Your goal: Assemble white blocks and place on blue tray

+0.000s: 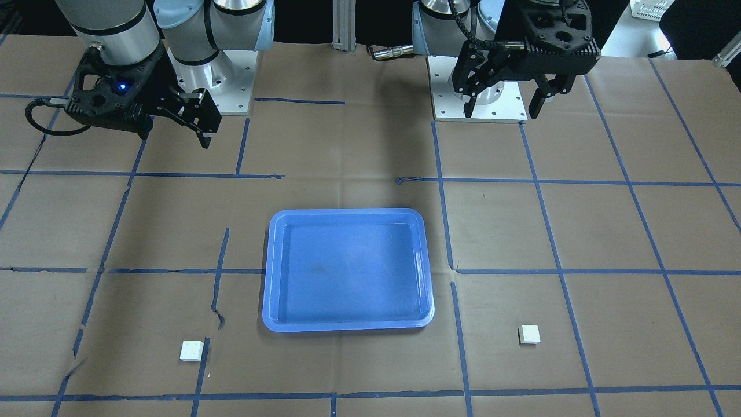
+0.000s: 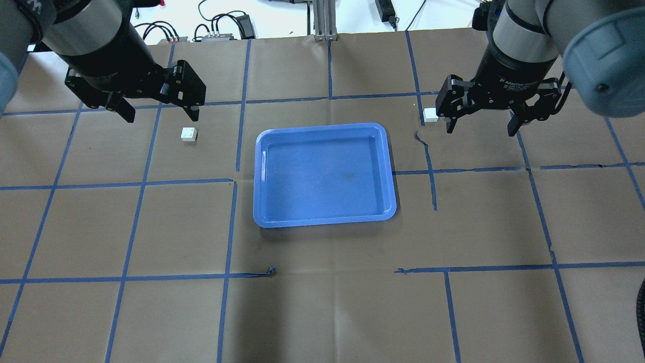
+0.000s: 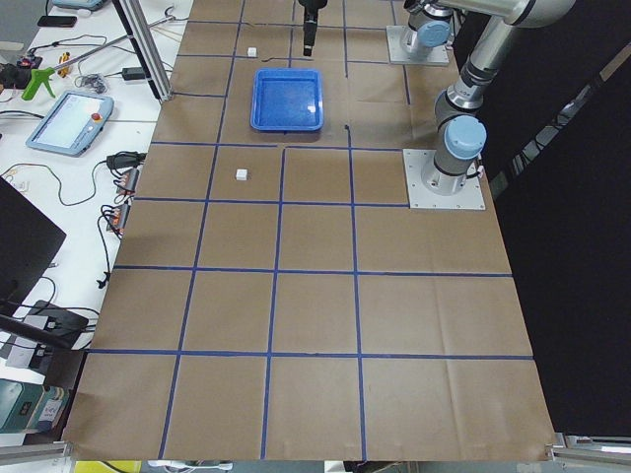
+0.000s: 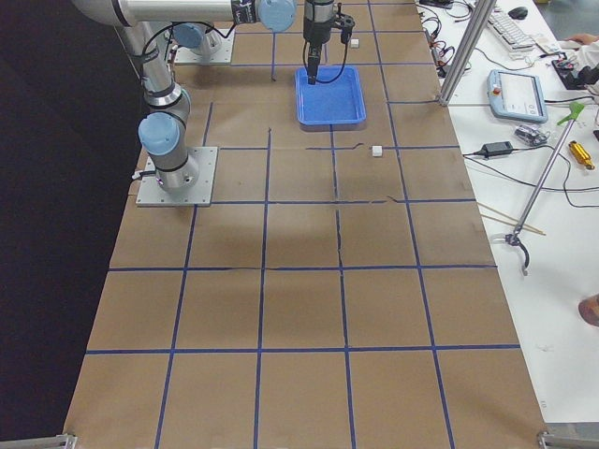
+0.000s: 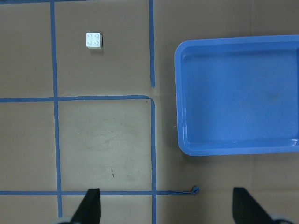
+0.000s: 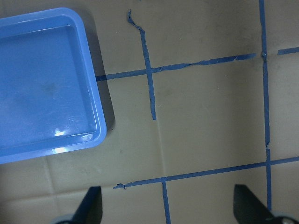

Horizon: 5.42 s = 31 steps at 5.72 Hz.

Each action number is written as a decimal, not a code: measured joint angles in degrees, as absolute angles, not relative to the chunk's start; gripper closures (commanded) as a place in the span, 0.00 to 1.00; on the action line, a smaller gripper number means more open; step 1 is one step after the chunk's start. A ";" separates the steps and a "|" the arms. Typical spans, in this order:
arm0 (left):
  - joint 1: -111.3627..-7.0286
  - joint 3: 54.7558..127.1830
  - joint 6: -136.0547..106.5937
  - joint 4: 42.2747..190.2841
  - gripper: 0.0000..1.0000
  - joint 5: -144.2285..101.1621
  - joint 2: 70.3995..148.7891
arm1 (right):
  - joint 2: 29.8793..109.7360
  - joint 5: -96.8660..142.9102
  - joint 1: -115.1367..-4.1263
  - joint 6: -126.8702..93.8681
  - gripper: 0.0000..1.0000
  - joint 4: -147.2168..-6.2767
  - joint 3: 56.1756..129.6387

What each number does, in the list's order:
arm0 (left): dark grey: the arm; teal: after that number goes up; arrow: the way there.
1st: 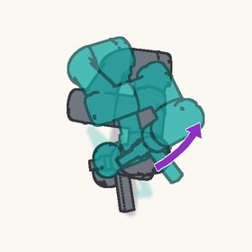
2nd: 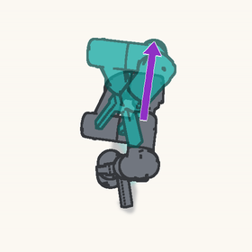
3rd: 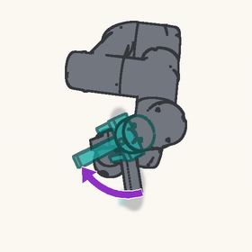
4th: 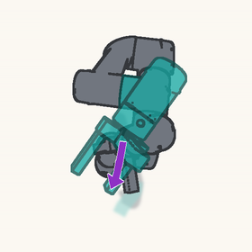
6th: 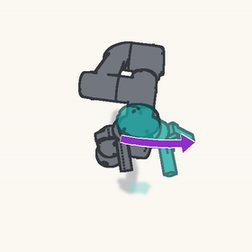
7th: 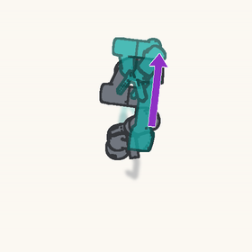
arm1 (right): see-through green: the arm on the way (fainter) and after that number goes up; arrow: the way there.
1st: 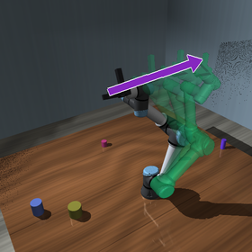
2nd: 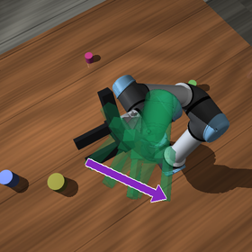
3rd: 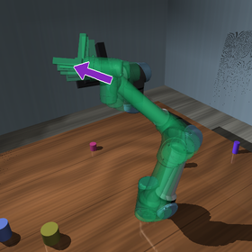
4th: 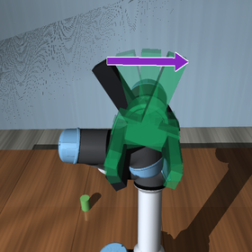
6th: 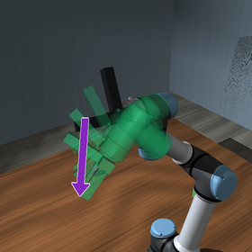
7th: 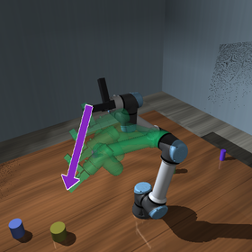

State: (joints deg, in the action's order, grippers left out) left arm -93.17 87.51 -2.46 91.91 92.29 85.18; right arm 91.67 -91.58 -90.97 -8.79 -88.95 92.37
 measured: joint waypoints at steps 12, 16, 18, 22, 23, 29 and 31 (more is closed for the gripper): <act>-85.99 94.20 1.65 77.79 0.01 92.93 96.59 | 91.14 -91.60 -90.60 35.14 0.00 -91.90 92.30; -79.41 88.09 11.91 66.75 0.01 92.31 115.33 | 82.43 -90.33 -89.90 64.41 0.00 -101.01 88.18; -79.29 83.16 12.13 65.56 0.01 92.43 122.62 | 76.34 -87.37 -87.95 75.00 0.00 -100.75 82.34; -79.37 82.93 11.94 60.43 0.07 92.20 128.34 | 65.12 -82.31 -83.14 96.60 0.00 -100.99 73.76; -79.40 82.95 12.00 60.05 0.36 92.16 129.26 | 62.54 -77.79 -80.83 101.11 0.00 -101.08 73.48; -81.43 82.46 11.96 63.40 0.88 91.06 127.69 | 50.09 -67.41 -77.74 109.62 0.00 -105.35 74.54; -90.55 83.33 12.21 66.81 0.85 91.01 123.91 | 48.40 -65.27 -77.37 106.65 0.00 -109.31 76.30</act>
State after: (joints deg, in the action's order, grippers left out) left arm -90.55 83.33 12.21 66.81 91.01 123.91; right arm 48.40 -65.27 -77.37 106.65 -109.31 76.30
